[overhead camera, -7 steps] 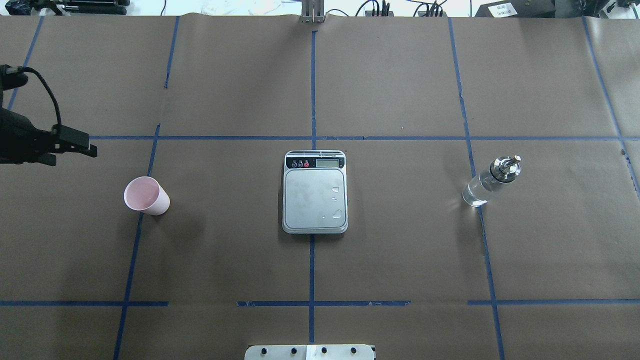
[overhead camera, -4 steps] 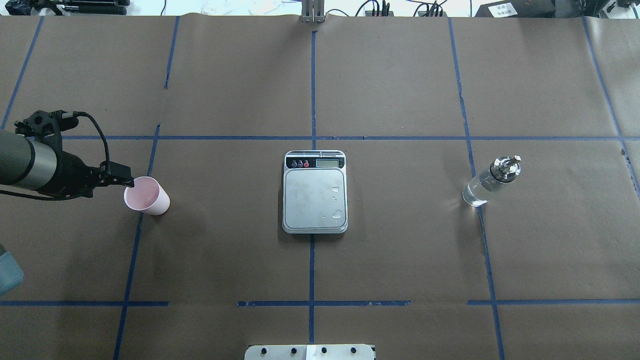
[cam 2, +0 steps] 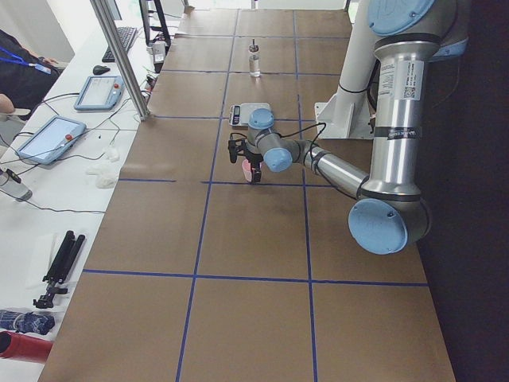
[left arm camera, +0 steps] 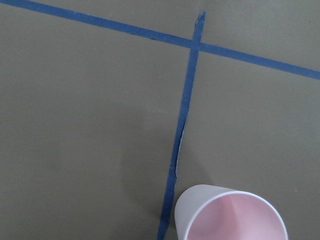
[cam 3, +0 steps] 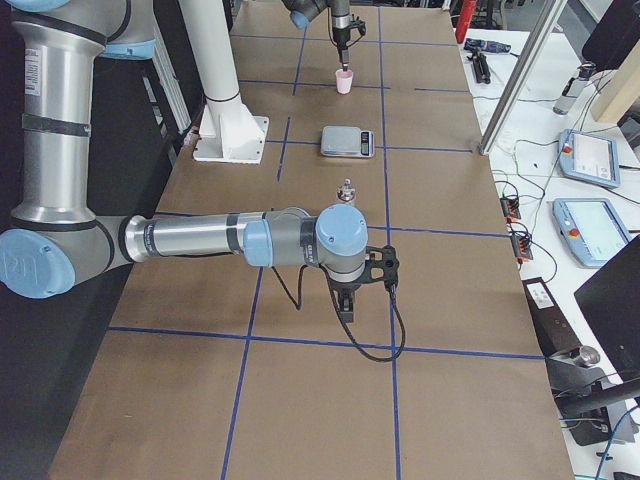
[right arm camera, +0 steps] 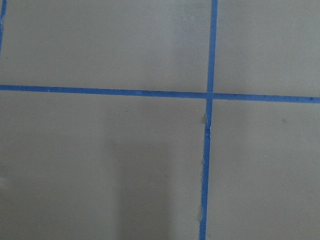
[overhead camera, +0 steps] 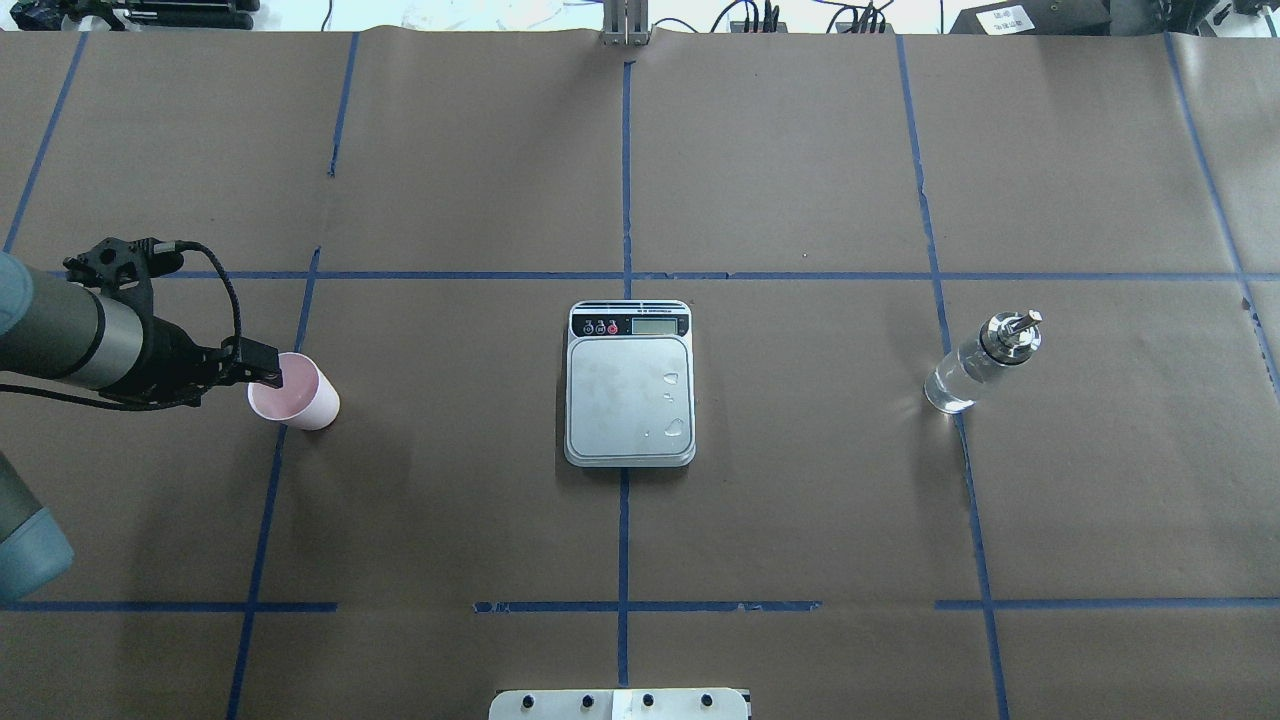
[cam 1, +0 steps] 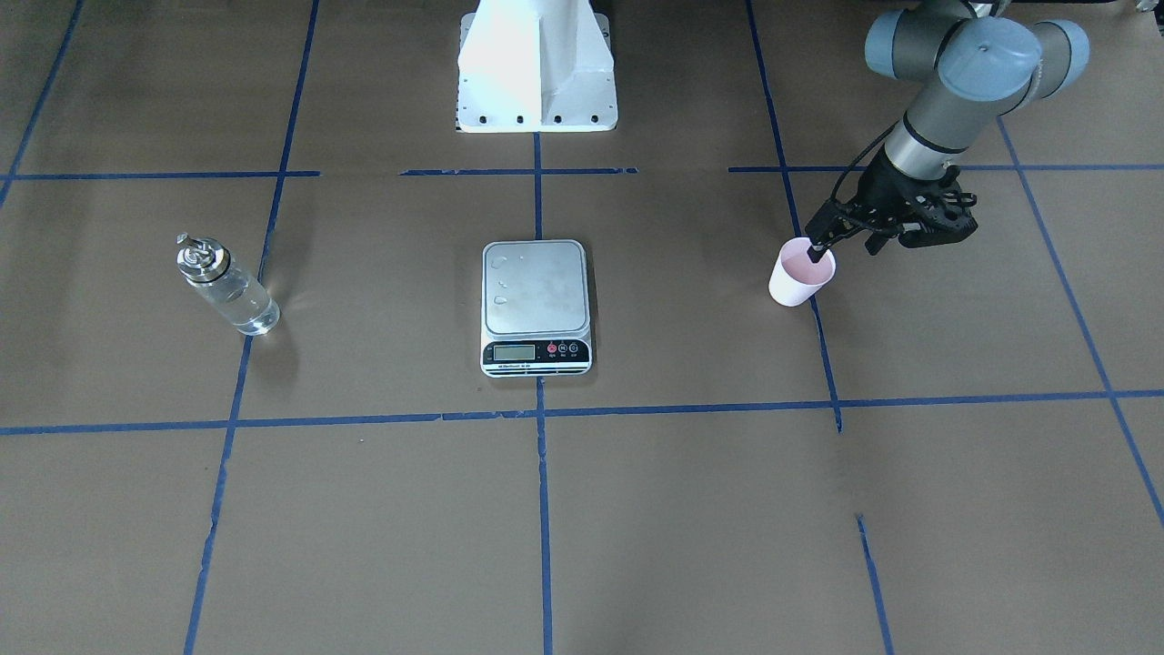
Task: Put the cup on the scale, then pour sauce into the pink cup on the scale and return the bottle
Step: 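Reach the left gripper down to the pink paper cup, then grasp the pink cup with the left gripper and lift it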
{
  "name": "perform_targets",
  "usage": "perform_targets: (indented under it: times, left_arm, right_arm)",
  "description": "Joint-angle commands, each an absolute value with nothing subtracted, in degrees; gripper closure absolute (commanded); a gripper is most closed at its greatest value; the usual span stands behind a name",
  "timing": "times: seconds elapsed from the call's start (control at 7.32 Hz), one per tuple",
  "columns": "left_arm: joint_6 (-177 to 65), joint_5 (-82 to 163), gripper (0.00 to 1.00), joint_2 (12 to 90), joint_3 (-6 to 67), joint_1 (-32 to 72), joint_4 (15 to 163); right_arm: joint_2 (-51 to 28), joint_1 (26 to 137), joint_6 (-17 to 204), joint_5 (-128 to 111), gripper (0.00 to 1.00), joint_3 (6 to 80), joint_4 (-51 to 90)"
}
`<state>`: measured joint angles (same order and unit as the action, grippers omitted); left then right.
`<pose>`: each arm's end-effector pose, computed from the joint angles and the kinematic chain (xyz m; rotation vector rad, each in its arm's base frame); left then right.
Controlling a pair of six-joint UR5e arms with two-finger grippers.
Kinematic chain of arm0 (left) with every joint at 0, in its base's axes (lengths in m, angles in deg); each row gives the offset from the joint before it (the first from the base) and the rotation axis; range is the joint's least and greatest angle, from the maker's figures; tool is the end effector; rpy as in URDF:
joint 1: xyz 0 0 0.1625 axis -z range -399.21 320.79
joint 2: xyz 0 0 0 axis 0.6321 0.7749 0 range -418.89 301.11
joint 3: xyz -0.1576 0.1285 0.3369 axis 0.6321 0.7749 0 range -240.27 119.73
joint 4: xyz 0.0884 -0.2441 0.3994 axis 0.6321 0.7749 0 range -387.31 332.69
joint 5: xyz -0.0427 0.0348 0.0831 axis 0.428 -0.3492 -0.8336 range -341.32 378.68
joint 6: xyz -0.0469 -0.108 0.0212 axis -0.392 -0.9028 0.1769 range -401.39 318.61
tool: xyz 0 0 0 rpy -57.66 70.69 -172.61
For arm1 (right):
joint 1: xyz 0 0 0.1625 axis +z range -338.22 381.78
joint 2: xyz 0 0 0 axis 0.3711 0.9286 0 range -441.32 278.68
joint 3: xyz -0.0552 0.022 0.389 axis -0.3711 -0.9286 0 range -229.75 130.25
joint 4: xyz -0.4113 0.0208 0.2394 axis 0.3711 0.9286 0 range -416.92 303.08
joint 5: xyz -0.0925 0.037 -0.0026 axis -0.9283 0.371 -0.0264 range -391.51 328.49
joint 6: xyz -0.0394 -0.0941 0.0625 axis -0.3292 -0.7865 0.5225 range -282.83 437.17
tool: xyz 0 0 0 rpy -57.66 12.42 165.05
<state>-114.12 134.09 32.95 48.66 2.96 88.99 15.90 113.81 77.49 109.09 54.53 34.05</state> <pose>0.3803 -0.4550 0.3943 0.0372 0.9094 -0.2220 0.0590 -0.5098 0.5616 0.1123 -0.8808 -0.0087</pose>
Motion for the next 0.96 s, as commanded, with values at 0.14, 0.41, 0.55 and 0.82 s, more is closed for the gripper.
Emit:
perform_targets:
  times: [0.14,0.41,0.55,0.82]
  left_arm:
    - [-113.99,134.08,0.18,34.01,47.84,1.58,88.96]
    - [-113.9,134.08,0.46,34.36,47.05,1.49,88.88]
    - [-113.9,133.99,0.51,35.93,45.39,1.4,88.88]
    - [-113.98,133.99,0.98,36.74,44.93,1.49,88.88]
  right_arm:
    - [15.54,113.8,77.52,108.94,0.0,54.58,34.05]
    - [15.54,113.8,77.52,109.11,0.0,54.66,34.05]
    - [15.54,113.8,77.52,109.29,0.0,54.93,34.05]
    - [15.63,113.8,77.52,109.38,0.0,55.72,34.22]
